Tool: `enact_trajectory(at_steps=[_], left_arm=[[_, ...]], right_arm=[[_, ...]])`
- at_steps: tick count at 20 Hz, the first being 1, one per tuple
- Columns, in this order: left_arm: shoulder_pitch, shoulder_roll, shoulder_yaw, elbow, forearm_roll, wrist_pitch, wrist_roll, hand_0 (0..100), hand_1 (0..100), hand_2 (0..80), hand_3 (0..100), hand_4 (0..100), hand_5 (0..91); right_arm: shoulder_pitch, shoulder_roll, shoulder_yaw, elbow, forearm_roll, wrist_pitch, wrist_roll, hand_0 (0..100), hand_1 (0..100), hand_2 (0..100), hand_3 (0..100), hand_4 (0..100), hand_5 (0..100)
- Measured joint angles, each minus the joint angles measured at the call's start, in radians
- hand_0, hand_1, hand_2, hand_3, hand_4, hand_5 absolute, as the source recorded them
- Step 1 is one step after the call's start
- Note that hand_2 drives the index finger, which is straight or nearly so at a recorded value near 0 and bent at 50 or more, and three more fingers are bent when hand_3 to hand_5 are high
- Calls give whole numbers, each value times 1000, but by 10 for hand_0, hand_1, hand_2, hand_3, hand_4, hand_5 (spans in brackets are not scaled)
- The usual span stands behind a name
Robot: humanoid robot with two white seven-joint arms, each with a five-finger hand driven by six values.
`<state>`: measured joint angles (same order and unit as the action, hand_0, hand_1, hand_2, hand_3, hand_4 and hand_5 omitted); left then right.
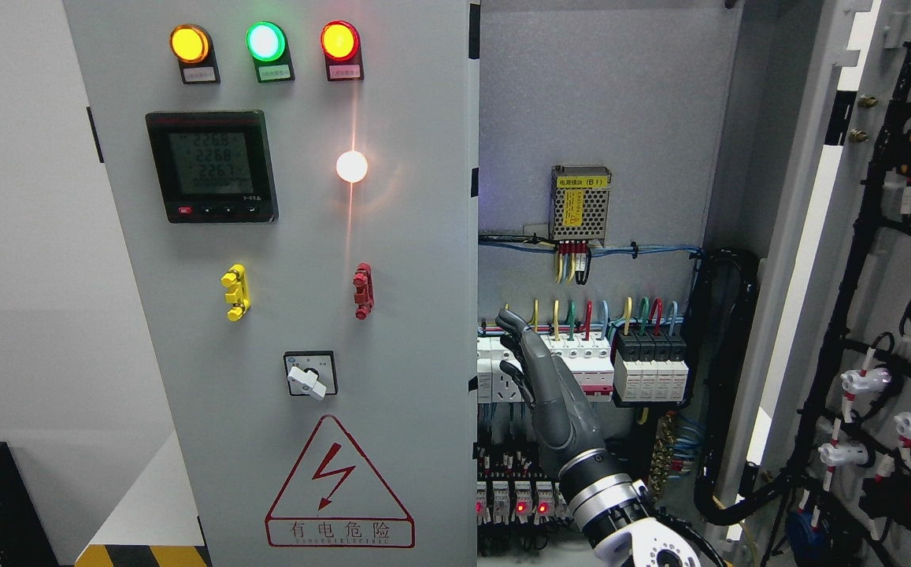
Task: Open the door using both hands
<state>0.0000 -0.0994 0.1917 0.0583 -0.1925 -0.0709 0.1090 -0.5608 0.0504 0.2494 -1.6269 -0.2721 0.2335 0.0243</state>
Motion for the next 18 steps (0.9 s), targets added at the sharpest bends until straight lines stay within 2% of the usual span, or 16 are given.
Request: enact_trajectory(at_steps=[4,9,18], left_arm=[[0,0,0,0,0,0,0,0,0,0,0,0,0],[0,0,0,0,0,0,0,0,0,0,0,0,0],[0,0,0,0,0,0,0,0,0,0,0,0,0]], right_arm=[[-18,-15,-8,26,-64,21,10,192,0,0,0,0,0],[-31,-41,-15,47,-111,52,57,192,0,0,0,0,0],[-56,-68,-24,69,-138,56,118,192,0,0,0,0,0]])
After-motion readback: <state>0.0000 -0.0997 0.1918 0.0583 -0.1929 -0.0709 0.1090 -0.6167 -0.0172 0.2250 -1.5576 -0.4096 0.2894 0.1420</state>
